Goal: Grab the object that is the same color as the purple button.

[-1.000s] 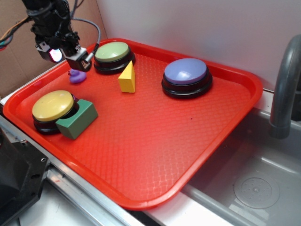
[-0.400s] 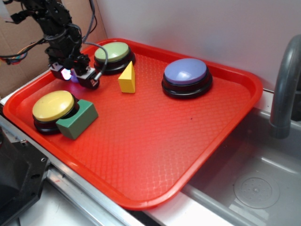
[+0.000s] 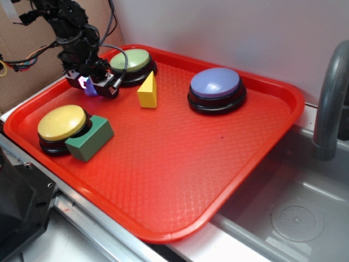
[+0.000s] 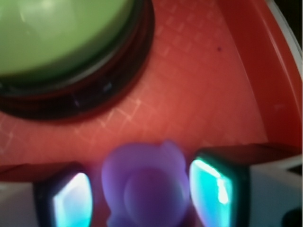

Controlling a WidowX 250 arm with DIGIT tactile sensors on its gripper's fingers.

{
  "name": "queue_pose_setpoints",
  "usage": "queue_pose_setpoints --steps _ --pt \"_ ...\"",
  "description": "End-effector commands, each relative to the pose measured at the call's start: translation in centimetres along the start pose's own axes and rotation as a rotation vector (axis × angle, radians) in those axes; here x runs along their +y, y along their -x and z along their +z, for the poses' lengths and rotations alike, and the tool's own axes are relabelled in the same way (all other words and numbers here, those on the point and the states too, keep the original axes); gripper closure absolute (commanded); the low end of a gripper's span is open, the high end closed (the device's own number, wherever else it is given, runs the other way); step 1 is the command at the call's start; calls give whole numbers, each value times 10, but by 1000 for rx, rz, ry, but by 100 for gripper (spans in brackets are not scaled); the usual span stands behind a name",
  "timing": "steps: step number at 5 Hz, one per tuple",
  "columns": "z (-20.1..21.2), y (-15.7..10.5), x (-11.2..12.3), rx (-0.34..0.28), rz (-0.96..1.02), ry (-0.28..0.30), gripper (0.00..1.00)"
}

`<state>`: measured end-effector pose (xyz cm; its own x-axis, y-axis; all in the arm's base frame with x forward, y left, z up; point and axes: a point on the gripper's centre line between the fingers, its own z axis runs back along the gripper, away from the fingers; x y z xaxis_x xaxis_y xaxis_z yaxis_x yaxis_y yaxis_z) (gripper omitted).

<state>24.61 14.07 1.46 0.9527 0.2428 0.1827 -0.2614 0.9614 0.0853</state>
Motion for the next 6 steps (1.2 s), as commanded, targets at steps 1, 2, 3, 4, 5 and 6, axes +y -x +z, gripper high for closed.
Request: queue_pose_setpoints --steps 1,2,3,4,5,6 --pt "12 8 3 -4 20 21 100" --pt "38 9 -2 35 32 14 100" --pt "84 14 -21 42 -5 62 100" --pt "121 18 -51 59 -68 129 100" --pt "149 24 -84 65 -160 166 100" --pt "171 43 -120 48 -257 167 100"
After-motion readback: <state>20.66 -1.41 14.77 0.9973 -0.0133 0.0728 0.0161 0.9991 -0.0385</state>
